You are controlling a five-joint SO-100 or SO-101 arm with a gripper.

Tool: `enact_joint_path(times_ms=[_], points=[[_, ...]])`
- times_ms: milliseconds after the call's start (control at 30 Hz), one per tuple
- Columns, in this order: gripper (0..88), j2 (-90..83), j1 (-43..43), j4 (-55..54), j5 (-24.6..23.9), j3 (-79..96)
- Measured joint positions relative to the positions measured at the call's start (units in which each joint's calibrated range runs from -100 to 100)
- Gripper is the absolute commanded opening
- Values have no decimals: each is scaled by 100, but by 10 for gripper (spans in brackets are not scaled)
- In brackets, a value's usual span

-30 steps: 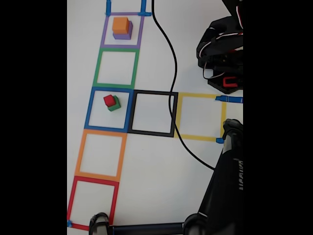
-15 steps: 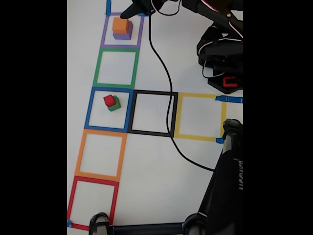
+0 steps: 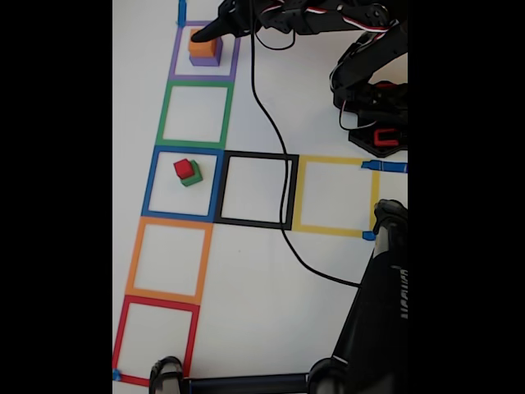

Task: Tower of hanoi

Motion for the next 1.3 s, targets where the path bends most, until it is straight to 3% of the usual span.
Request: enact_joint_path(times_ms=[333, 600, 1300], points=[[440, 1739, -140, -2265, 0, 124], [430, 2718, -421, -3337, 0, 133], [406, 3959, -761, -3998, 0, -292]])
